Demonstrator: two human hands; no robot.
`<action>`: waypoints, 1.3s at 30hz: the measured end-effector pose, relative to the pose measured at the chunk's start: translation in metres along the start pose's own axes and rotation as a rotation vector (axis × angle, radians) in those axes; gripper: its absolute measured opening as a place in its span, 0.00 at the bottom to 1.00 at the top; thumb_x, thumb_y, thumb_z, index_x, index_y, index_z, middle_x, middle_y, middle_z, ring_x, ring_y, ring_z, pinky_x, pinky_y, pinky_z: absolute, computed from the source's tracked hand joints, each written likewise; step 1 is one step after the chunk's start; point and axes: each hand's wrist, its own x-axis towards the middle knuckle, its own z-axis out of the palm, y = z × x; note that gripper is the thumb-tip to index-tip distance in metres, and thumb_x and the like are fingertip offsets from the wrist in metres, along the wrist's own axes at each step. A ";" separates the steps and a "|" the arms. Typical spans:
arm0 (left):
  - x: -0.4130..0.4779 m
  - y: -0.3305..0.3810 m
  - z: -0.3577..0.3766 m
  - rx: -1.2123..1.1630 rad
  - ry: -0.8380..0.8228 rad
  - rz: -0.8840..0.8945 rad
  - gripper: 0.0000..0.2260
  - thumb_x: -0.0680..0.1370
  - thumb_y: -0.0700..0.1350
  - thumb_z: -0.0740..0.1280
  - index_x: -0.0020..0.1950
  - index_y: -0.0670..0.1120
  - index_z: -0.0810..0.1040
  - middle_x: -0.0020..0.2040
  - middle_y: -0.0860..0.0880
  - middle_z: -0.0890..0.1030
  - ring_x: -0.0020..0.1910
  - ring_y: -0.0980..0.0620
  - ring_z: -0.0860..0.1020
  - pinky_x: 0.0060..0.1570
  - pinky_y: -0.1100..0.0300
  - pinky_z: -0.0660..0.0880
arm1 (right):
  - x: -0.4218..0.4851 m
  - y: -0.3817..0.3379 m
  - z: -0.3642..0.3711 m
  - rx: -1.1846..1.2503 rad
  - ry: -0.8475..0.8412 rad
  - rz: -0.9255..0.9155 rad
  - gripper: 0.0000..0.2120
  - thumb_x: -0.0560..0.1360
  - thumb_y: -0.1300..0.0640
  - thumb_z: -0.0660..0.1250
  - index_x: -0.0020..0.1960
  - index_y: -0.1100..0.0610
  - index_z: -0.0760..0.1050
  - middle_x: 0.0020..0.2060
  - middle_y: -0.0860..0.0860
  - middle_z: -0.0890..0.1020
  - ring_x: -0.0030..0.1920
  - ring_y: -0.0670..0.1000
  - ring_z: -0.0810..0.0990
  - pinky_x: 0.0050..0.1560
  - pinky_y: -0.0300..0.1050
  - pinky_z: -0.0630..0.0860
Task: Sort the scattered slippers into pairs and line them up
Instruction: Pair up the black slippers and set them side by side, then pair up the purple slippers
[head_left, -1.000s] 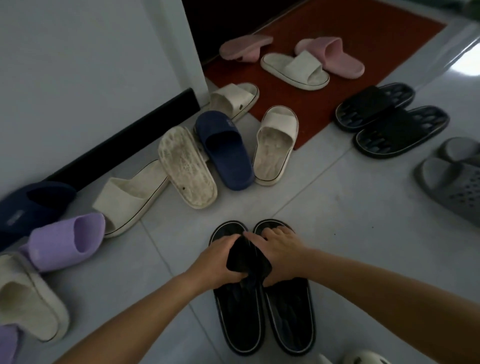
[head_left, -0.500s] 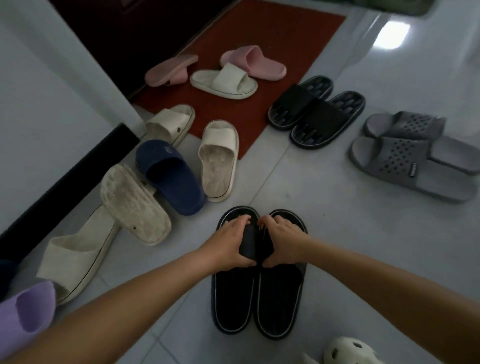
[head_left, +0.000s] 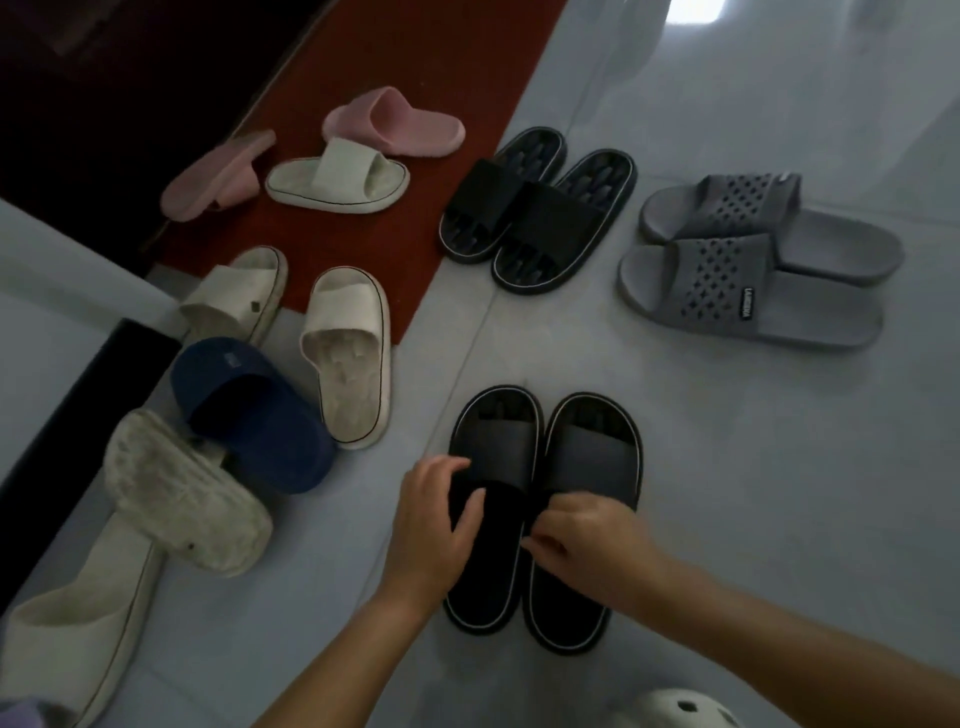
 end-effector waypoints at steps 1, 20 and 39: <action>-0.010 -0.004 0.001 0.012 -0.015 0.023 0.13 0.77 0.49 0.64 0.58 0.45 0.75 0.54 0.52 0.75 0.54 0.62 0.68 0.58 0.73 0.64 | -0.006 -0.003 0.006 -0.002 -0.099 0.071 0.12 0.74 0.48 0.63 0.46 0.53 0.81 0.42 0.50 0.82 0.43 0.52 0.81 0.43 0.46 0.79; 0.003 0.055 0.035 -0.317 -0.485 -0.068 0.20 0.76 0.39 0.62 0.68 0.47 0.71 0.64 0.48 0.73 0.58 0.56 0.74 0.59 0.62 0.72 | -0.002 0.049 0.005 0.304 0.395 0.787 0.11 0.69 0.57 0.68 0.36 0.55 0.65 0.26 0.45 0.71 0.30 0.51 0.72 0.34 0.44 0.64; 0.058 0.079 0.041 -0.332 -0.378 -0.102 0.15 0.77 0.38 0.64 0.63 0.43 0.74 0.56 0.47 0.78 0.51 0.52 0.77 0.55 0.57 0.73 | -0.056 0.068 -0.051 0.396 0.586 0.597 0.14 0.71 0.59 0.71 0.37 0.57 0.65 0.28 0.52 0.69 0.27 0.47 0.66 0.31 0.41 0.68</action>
